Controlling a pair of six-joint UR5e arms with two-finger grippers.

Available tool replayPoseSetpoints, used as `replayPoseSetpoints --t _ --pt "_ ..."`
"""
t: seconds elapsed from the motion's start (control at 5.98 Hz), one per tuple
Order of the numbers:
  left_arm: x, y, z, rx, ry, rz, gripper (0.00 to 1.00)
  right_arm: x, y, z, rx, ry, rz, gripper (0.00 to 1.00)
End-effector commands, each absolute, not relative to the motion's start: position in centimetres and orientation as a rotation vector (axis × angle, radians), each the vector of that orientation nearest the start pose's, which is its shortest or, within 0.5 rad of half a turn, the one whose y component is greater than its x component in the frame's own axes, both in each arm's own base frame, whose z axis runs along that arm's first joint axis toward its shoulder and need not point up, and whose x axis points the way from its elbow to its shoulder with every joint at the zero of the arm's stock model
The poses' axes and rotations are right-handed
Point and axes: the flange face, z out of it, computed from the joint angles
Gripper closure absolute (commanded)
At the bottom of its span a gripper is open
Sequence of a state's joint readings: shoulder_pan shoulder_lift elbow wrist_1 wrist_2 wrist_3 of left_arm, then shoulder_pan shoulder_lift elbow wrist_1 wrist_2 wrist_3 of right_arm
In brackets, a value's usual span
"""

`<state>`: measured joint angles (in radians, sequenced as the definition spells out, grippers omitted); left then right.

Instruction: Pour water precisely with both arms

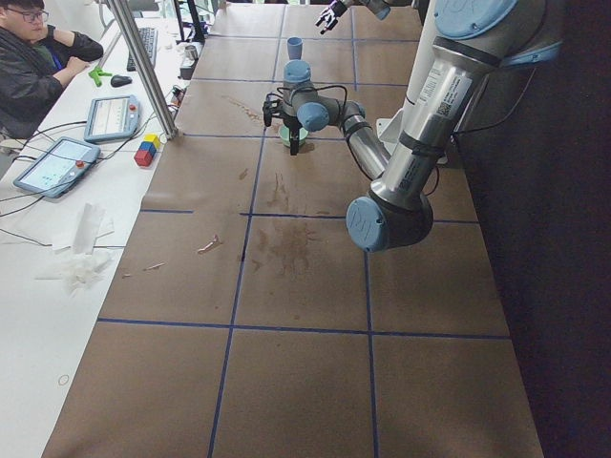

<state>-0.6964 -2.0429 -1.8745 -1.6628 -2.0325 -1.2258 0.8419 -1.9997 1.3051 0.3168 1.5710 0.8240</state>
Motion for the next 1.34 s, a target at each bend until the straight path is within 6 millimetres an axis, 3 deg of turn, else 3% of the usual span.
replayPoseSetpoints --t 0.0,0.5,0.67,0.84,1.0,1.17 --pt "40.8 -45.7 24.8 0.049 0.953 -0.124 0.0 -1.5 -30.4 74.4 0.784 -0.82 0.045 0.02" --pt "40.8 -45.7 24.8 0.048 0.952 -0.124 0.0 2.9 -37.7 72.8 0.6 -0.898 0.063 0.0" --pt "40.8 -45.7 24.7 0.049 0.953 -0.124 0.0 2.7 -40.0 72.8 0.518 -0.893 0.031 0.0" --pt "40.8 -45.7 24.7 0.049 0.953 -0.124 0.0 3.4 -41.1 73.6 0.463 -0.842 -0.016 0.0" --pt "40.8 -45.7 24.7 0.05 0.955 -0.123 0.0 4.1 -42.9 73.0 0.395 -0.81 -0.029 0.0" --pt "40.8 -45.7 24.7 0.049 0.953 -0.124 0.0 5.1 -45.3 70.9 0.303 -0.773 -0.075 0.0"
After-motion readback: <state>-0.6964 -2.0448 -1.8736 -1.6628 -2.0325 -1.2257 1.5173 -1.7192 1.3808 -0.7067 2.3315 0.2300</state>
